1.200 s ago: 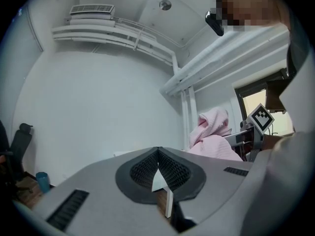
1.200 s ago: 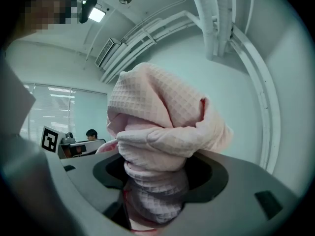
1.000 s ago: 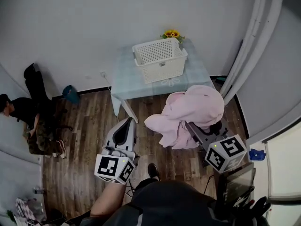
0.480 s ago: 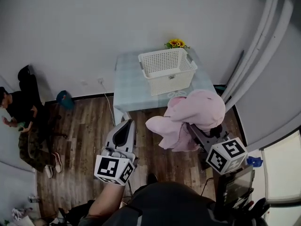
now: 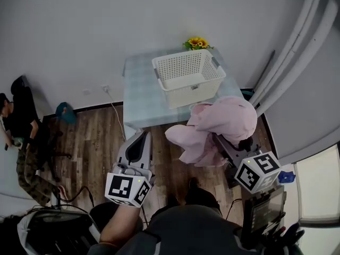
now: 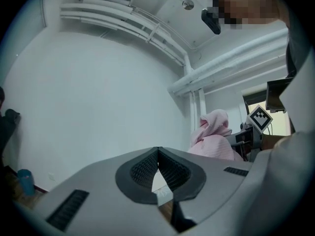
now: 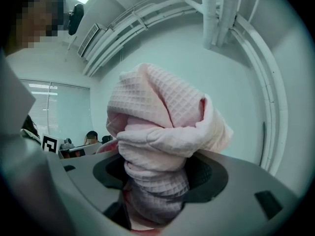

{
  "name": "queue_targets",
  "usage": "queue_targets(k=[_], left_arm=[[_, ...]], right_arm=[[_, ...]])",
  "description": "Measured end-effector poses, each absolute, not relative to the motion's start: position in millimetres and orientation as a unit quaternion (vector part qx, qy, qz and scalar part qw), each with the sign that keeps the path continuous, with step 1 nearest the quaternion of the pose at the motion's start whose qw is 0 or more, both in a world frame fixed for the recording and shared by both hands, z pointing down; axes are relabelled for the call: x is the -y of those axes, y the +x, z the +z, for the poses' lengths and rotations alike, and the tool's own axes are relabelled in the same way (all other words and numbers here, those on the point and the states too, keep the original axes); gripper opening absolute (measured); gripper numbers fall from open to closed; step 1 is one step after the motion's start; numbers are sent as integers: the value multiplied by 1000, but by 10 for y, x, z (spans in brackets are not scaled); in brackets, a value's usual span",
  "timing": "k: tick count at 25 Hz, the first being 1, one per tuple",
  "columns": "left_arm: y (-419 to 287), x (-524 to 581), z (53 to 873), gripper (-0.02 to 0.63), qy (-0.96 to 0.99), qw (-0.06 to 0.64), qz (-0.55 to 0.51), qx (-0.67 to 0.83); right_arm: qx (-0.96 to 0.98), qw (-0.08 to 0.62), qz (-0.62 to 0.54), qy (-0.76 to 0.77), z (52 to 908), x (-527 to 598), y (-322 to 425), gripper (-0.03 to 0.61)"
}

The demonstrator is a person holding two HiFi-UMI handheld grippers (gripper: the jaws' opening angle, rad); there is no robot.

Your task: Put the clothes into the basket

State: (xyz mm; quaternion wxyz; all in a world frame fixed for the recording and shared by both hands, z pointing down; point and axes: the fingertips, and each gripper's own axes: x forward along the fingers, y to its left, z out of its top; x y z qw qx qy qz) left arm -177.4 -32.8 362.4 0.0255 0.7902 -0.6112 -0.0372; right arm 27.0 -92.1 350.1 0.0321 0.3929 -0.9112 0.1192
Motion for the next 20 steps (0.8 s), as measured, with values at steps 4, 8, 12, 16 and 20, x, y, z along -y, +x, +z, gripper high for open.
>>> queue_targets(k=[4, 8, 12, 16, 20], left_arm=[[-1913, 939, 3667, 9, 788, 38, -25, 613], [-1897, 1314, 3621, 9, 784, 32, -22, 620], [-1882, 1740, 3491, 9, 779, 17, -21, 627], [-1856, 2104, 3395, 9, 774, 9, -20, 633], [-1833, 2389, 3304, 9, 764, -1, -17, 645]], right_arm=[[911, 34, 134, 389, 3553, 1531, 121, 313], [915, 29, 138, 377, 3556, 1924, 81, 313], [921, 14, 137, 365, 3473, 2327, 54, 313], [926, 8, 135, 354, 3385, 2691, 60, 313], [930, 1, 135, 341, 3310, 2998, 94, 313]])
